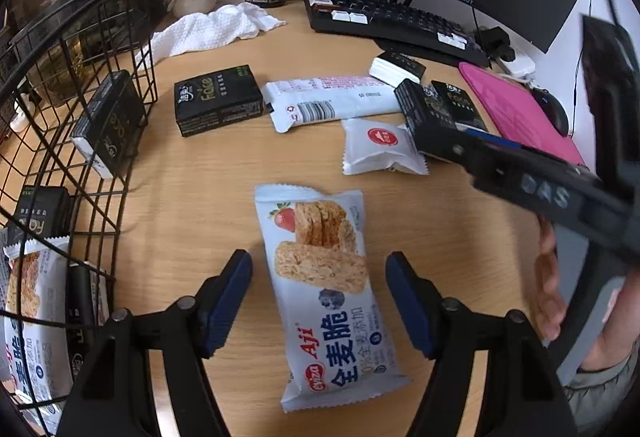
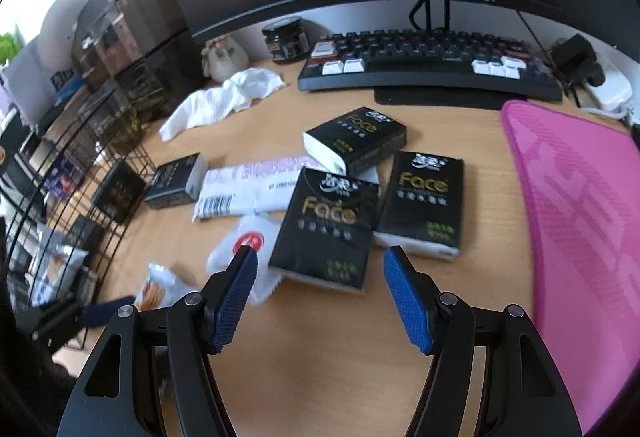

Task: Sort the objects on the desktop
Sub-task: 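Grasp the Aji cracker packet with the left gripper while the right grasps a Face pack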

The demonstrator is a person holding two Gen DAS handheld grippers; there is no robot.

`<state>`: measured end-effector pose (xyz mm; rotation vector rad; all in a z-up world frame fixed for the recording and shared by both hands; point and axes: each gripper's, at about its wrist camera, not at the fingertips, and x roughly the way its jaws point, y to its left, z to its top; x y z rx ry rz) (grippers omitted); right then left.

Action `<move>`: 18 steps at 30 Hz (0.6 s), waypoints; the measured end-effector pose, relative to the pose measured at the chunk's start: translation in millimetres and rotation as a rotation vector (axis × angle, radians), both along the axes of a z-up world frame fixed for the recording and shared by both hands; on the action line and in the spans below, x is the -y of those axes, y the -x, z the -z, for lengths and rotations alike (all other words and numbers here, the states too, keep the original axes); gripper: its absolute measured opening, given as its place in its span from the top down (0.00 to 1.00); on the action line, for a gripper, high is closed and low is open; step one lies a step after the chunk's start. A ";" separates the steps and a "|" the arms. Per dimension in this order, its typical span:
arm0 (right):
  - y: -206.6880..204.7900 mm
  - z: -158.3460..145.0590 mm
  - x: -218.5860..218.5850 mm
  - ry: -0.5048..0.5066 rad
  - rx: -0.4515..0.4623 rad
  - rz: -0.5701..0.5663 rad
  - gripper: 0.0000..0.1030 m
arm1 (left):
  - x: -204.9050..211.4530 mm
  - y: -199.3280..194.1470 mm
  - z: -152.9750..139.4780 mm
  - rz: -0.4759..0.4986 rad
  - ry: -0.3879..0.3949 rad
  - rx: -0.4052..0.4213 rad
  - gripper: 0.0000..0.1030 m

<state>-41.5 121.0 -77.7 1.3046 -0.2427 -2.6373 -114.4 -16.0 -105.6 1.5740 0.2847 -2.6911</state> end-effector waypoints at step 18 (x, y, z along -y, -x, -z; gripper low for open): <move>-71.5 4.4 -15.9 -0.148 0.023 0.008 0.51 | -8.4 -10.3 -1.8 0.010 0.005 -0.003 0.28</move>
